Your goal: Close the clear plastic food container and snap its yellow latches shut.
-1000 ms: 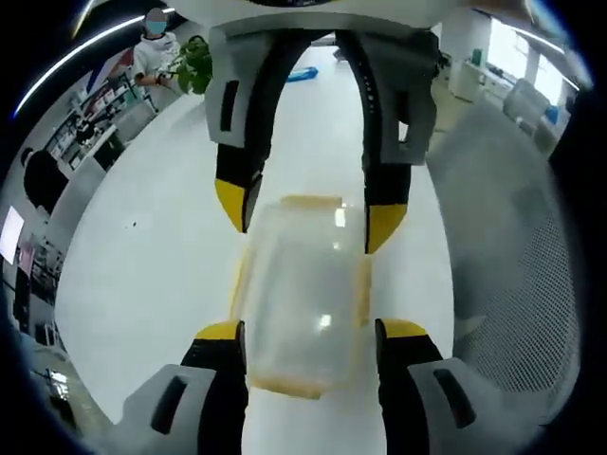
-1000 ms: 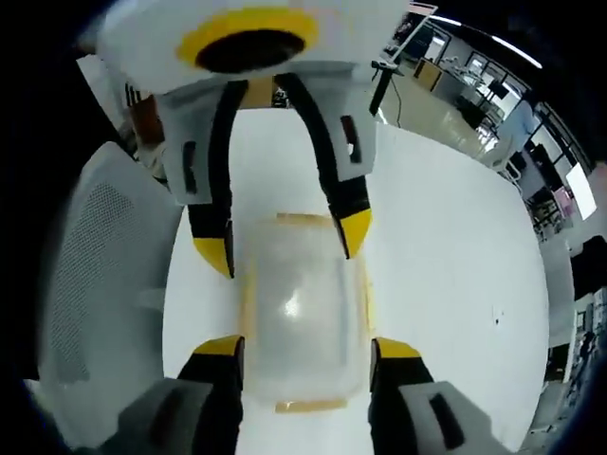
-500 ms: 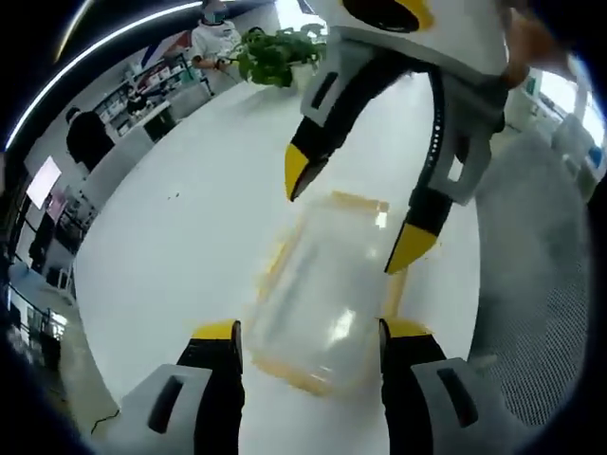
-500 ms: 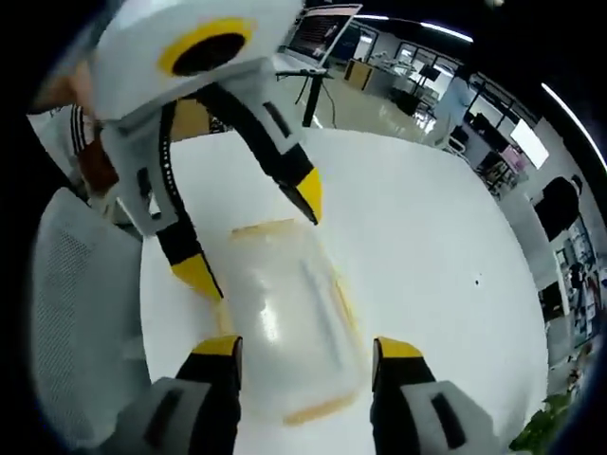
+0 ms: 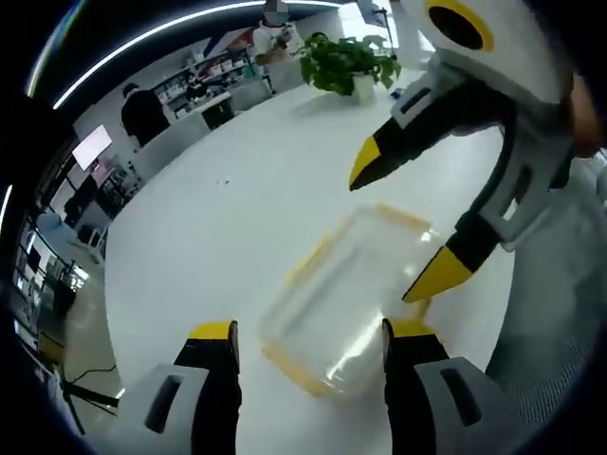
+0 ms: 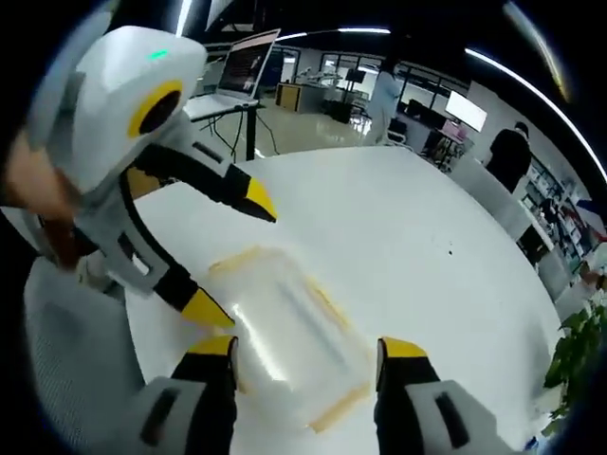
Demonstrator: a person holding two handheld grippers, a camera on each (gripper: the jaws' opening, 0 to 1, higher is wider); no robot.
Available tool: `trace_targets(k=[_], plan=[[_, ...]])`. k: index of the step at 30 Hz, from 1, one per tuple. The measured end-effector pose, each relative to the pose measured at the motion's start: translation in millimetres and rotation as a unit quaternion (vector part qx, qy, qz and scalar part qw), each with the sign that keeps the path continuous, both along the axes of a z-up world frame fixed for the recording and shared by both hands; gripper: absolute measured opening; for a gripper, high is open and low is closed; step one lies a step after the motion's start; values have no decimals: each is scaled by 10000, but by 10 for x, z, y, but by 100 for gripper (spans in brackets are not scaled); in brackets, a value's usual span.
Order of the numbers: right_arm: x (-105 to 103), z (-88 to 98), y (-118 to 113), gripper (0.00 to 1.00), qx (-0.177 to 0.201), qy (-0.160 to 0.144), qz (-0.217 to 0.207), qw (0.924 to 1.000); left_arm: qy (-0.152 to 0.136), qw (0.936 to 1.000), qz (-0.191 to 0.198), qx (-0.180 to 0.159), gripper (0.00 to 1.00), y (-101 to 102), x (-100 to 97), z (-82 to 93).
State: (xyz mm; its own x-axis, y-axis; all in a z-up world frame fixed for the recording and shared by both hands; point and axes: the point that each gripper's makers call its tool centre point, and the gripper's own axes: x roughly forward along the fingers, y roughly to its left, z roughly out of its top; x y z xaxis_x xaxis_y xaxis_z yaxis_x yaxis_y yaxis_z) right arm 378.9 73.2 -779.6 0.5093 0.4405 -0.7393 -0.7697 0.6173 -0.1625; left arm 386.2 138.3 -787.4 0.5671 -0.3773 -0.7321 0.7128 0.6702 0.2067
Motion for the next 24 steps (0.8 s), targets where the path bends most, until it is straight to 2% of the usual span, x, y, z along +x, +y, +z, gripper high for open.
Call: trace_targets(k=[1,4,14,21,22,24], plan=[[15,11,-19,58,94,-35,-299,9995,39,9998,185,-115,59,0,0,-12],[25,26,-33,58,181,-150,-659,9976,124,9987,414,-275,59,-6,-6,-34],[37,3,-93,57,419,-30,-922,9949,211,9965,613,-533,58,-18,41,-34],[27,-48,-165,60,669,-35,-1082,9919,353,9924,791,-876,63,84,73,-95],[38,-45,-175,59,720,-60,-1118,9911,348,9917,831,-919,63,107,81,-90],[75,-7,-181,60,1117,-51,-1348,9845,290,9869,1059,-1185,62,158,113,-51]])
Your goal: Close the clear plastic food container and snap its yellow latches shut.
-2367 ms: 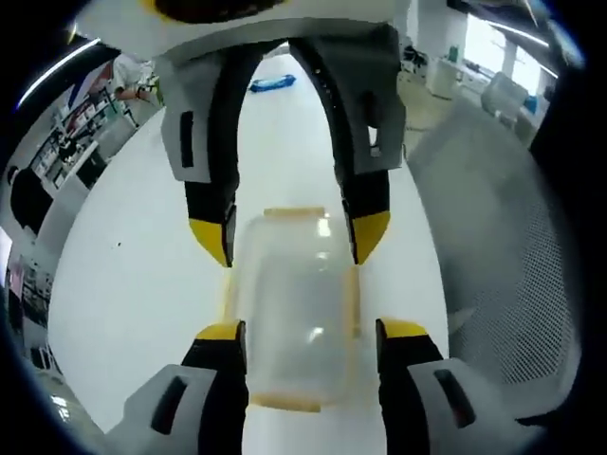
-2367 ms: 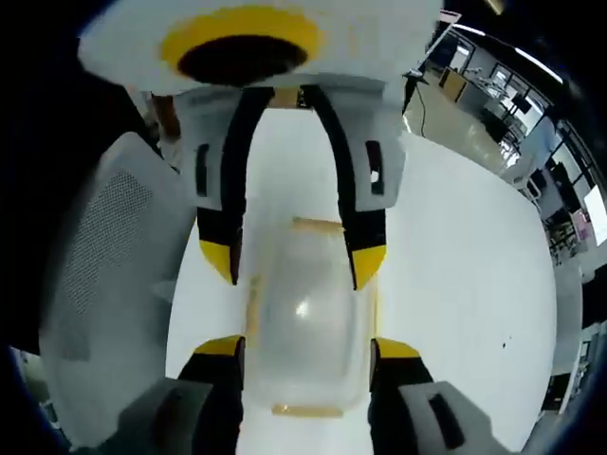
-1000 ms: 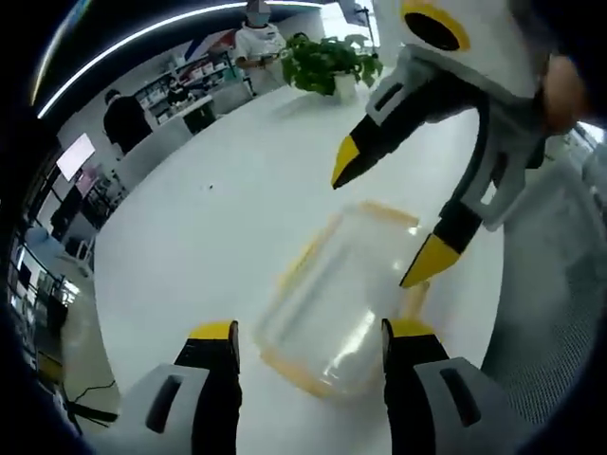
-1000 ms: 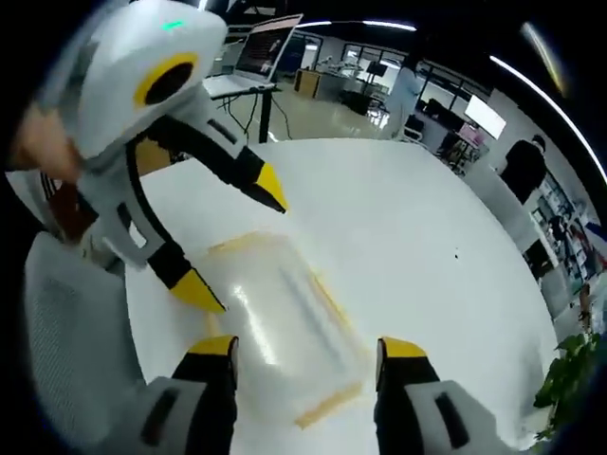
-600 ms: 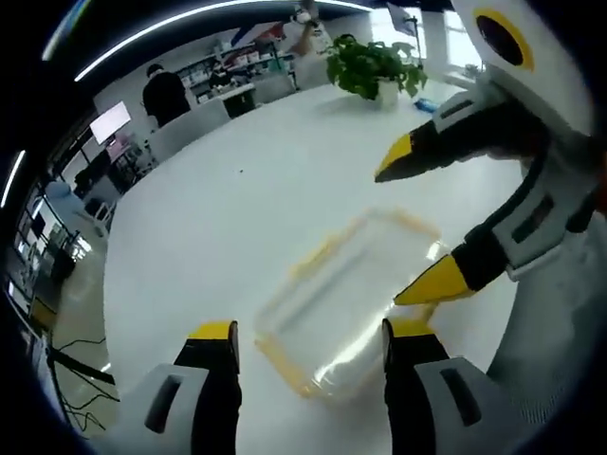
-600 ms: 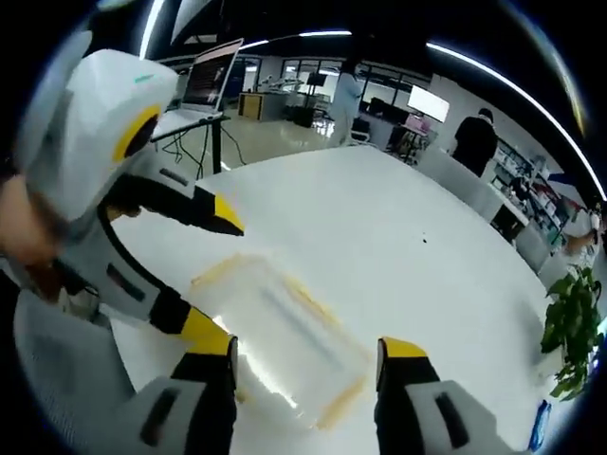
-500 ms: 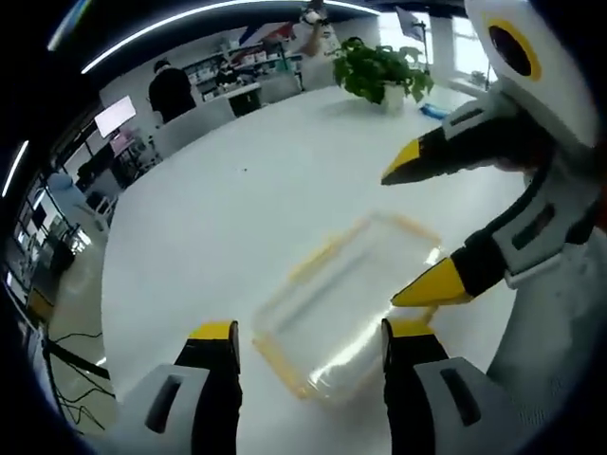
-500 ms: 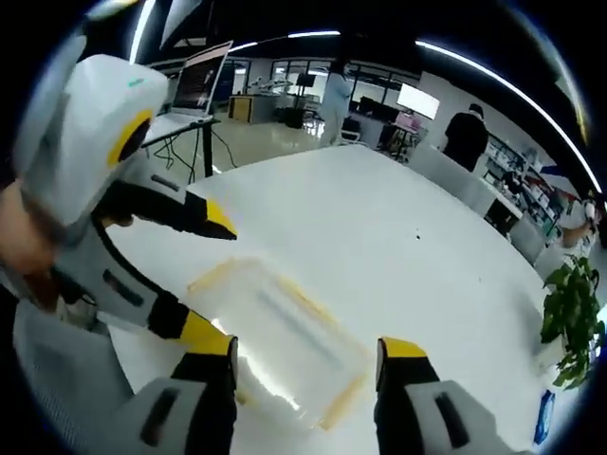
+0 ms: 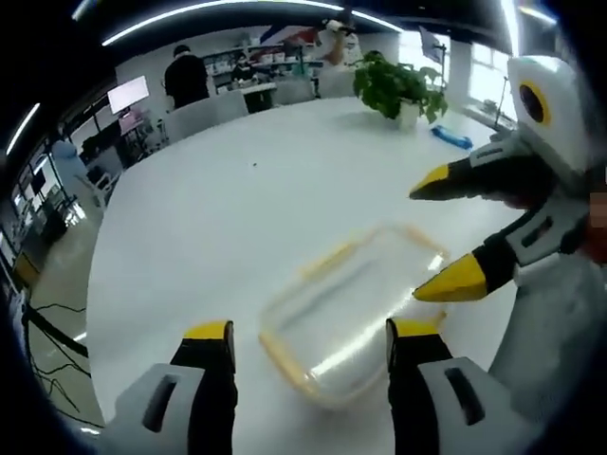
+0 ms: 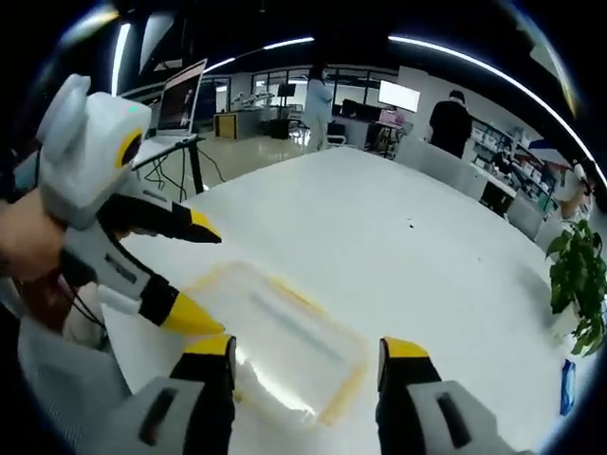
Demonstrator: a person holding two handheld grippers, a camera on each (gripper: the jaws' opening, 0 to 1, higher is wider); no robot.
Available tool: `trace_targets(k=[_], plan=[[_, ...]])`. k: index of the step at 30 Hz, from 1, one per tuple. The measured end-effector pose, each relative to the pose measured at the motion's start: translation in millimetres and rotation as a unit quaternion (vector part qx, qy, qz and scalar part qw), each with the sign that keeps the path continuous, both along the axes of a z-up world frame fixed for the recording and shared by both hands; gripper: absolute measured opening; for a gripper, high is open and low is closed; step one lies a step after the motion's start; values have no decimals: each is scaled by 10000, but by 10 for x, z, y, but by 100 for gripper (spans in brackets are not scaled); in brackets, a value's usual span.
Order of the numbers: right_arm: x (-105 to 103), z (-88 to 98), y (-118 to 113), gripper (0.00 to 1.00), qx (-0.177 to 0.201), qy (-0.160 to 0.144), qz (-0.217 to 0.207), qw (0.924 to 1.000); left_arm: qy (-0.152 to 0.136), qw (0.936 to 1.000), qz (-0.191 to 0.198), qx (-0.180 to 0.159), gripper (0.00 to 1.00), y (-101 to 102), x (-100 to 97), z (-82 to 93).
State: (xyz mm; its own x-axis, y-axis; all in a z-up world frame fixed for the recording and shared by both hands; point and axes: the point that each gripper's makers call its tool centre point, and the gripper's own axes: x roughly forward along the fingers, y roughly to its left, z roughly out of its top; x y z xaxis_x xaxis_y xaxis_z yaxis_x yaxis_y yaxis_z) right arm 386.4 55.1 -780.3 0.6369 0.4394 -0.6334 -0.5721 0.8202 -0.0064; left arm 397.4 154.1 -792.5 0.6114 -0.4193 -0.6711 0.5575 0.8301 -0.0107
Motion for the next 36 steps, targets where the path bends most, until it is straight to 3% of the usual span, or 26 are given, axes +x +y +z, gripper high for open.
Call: trace_targets(k=[4,6,8,10,15,17,28,33,36], plan=[[41,26,-53,63,485,-16,-253,9985,24,9992,253,-304,61,66,-16,1],[20,10,-59,64,759,112,-327,9965,498,9960,357,-644,64,28,-115,-66],[22,-24,-112,63,835,155,-442,9954,462,9940,477,-870,65,40,-82,-48],[17,-77,-145,63,897,212,-535,9943,459,9944,484,-819,64,85,-87,-62],[-61,-234,-158,63,1156,578,-752,9888,438,9903,571,-1191,60,73,-75,-92],[-79,-291,-153,65,1212,689,-790,9871,630,9853,682,-1432,62,52,-94,-152],[-47,-338,-152,64,1265,823,-815,9852,779,9827,821,-1467,60,91,-77,-188],[-91,-424,-134,58,1215,1092,-798,9833,972,9781,764,-1673,61,-19,-122,-190],[-111,-457,-81,59,1213,1181,-742,9828,1082,9793,627,-1593,60,-94,-164,-234]])
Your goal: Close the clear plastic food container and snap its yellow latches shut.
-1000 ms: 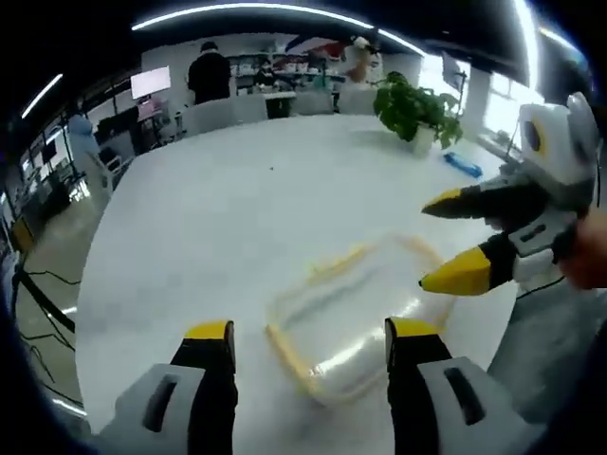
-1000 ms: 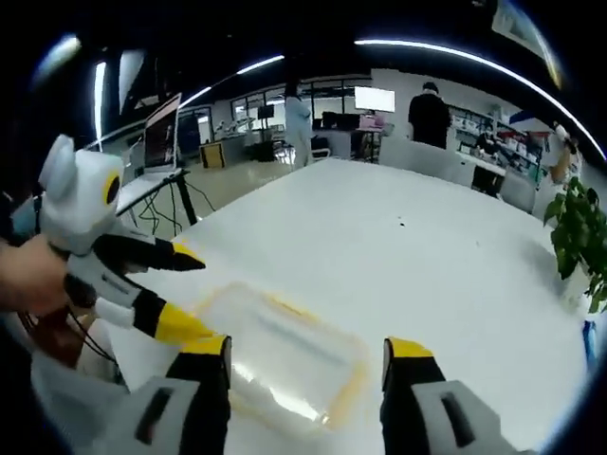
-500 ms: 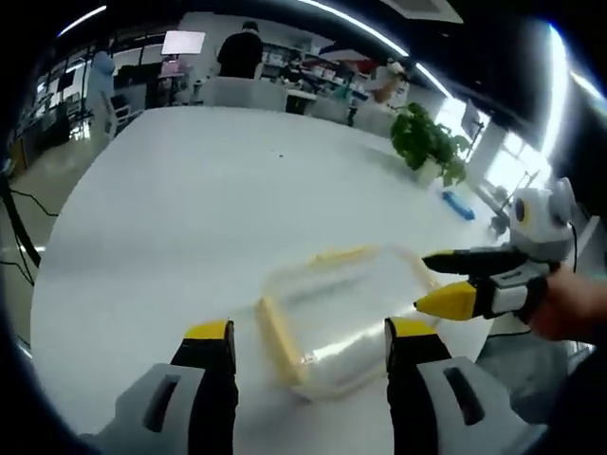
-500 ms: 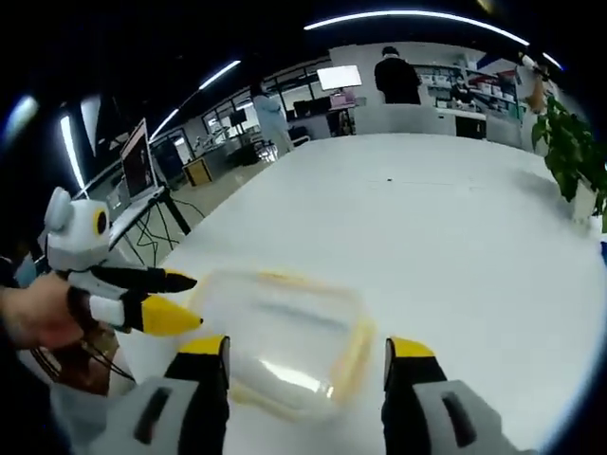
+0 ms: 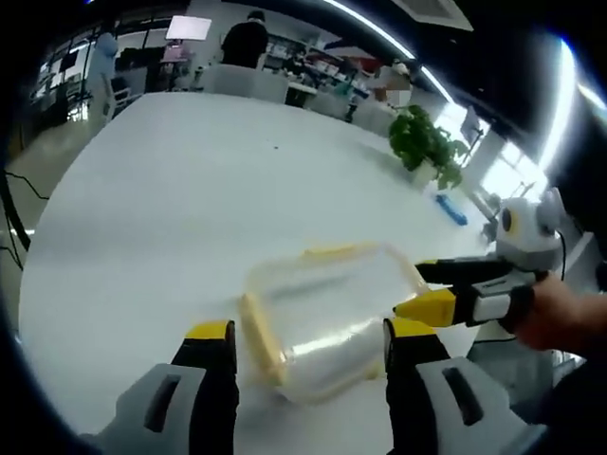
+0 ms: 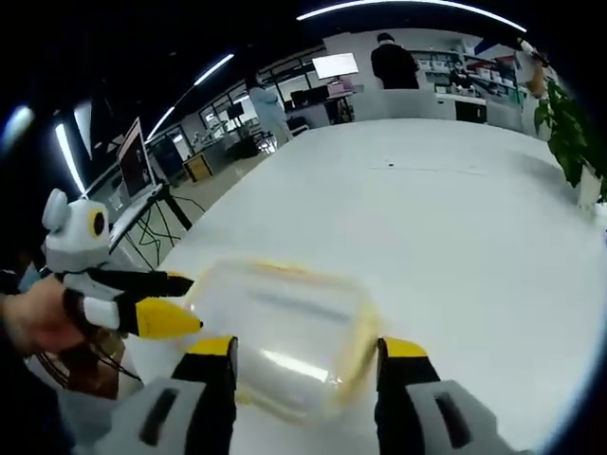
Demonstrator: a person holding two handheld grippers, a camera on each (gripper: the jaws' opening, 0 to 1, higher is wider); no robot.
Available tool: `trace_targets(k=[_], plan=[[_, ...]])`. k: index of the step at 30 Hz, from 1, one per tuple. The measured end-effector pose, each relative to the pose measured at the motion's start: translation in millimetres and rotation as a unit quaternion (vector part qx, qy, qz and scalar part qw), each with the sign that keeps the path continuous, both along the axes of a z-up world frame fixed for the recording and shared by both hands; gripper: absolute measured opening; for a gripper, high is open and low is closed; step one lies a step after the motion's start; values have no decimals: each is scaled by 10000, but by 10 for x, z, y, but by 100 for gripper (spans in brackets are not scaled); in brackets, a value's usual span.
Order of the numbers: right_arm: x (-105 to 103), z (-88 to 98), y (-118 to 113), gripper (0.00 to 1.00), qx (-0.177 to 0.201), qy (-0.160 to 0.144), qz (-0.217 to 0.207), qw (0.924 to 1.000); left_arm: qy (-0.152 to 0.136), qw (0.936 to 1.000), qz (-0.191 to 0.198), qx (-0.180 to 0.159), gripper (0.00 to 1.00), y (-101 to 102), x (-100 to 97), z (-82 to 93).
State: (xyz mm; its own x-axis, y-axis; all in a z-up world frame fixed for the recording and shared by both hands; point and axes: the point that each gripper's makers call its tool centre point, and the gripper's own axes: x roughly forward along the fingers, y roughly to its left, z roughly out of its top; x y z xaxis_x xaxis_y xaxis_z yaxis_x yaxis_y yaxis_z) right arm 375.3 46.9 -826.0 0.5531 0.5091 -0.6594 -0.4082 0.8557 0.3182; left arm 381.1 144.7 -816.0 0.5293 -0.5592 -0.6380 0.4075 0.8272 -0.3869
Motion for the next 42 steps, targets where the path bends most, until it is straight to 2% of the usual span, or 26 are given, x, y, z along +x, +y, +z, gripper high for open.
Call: trace_targets(k=[1,2,4,5,6,7,14,15,16,17,21,28,35,42], plan=[[-11,-24,5,60,-53,43,34,10000,102,9999,-22,7,64,-30,-19,-40],[-8,-4,14,61,71,47,-56,9999,180,9998,0,4,66,-52,-32,-60],[-15,-12,19,61,59,75,-27,10000,401,9988,-191,214,66,-55,-113,-120],[-9,-13,17,61,69,85,17,9999,213,9986,-216,423,64,-10,-69,-125],[-11,-15,18,60,50,84,78,9999,147,9989,-259,365,63,-39,-57,-115],[-11,-15,19,60,60,95,98,9999,255,9994,-91,235,63,-58,-51,-120],[-32,-25,40,57,128,196,71,9997,286,9994,87,151,61,-73,-35,-119],[-42,-26,46,55,116,189,127,9997,398,9990,171,52,59,-82,-44,-134],[-19,-74,30,55,112,146,170,9997,265,9990,353,-36,59,-43,58,-31],[-40,-92,33,55,144,266,38,9995,341,9989,326,-40,59,-33,48,-5],[-33,-91,26,55,144,219,-22,9997,269,9992,294,-20,59,-76,-14,-98],[-15,-65,83,55,108,221,-7,9997,318,9991,278,40,59,-54,-20,-123],[56,-54,159,55,138,194,15,9997,319,9990,316,42,59,10,53,-124],[206,-43,230,55,115,257,68,9996,301,9988,374,39,59,80,214,-115]])
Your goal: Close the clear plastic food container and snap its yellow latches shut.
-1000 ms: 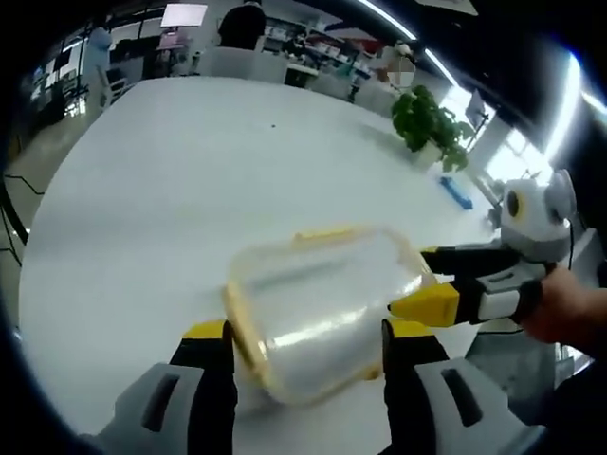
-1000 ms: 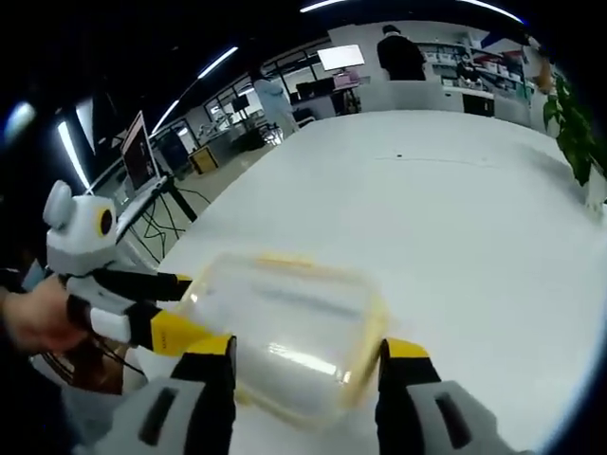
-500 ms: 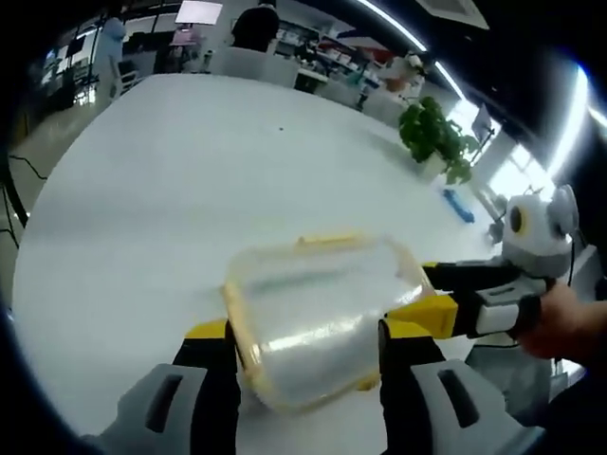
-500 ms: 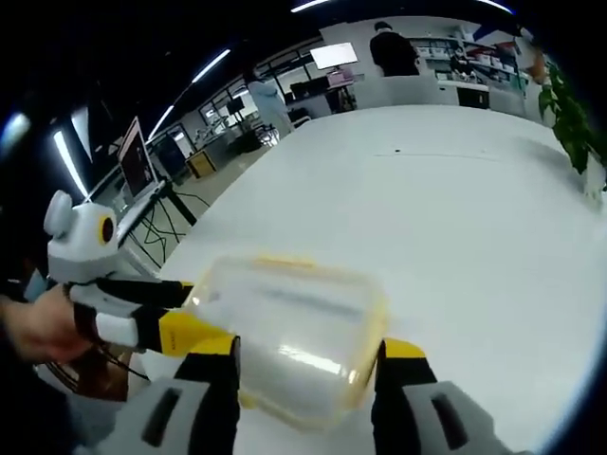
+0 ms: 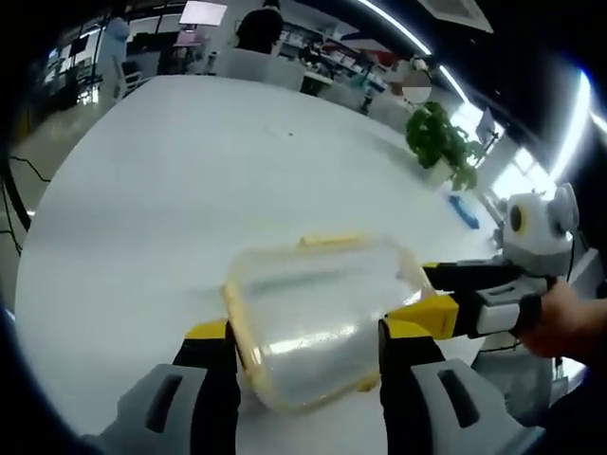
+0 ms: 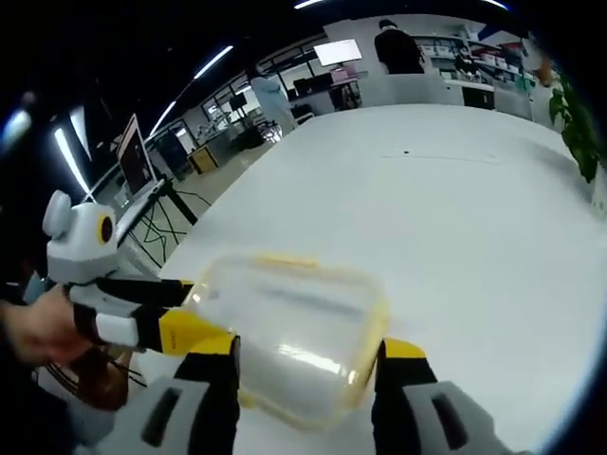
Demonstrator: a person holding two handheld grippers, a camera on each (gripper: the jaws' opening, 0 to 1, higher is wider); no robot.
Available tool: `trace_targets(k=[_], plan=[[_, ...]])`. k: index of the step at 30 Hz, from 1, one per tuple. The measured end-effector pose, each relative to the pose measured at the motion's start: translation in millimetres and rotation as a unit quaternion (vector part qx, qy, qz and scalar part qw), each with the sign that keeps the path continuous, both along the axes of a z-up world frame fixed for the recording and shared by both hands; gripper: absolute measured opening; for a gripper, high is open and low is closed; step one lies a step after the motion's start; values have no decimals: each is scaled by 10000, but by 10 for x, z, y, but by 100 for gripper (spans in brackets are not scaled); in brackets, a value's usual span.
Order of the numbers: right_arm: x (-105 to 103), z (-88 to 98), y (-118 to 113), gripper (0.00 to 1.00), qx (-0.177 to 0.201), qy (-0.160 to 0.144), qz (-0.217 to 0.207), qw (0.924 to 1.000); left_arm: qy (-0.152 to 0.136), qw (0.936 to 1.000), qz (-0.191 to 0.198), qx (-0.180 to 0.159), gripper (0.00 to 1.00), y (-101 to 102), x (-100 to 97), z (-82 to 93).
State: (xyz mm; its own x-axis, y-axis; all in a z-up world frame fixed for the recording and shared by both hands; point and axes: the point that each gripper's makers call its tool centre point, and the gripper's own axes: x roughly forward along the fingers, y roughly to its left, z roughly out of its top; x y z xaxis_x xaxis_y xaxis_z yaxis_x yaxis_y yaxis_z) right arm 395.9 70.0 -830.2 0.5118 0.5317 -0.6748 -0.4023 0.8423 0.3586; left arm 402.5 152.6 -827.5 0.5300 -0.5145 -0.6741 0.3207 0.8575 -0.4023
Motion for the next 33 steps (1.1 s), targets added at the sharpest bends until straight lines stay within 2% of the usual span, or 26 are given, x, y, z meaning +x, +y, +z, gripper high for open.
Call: trace_targets(k=[19,33], plan=[[522,9,36,55,62,-70,-94,9999,-41,10000,14,-20,59,52,520,1],[816,18,114,55,110,-142,-149,9997,-52,10000,39,-16,59,130,850,3]])
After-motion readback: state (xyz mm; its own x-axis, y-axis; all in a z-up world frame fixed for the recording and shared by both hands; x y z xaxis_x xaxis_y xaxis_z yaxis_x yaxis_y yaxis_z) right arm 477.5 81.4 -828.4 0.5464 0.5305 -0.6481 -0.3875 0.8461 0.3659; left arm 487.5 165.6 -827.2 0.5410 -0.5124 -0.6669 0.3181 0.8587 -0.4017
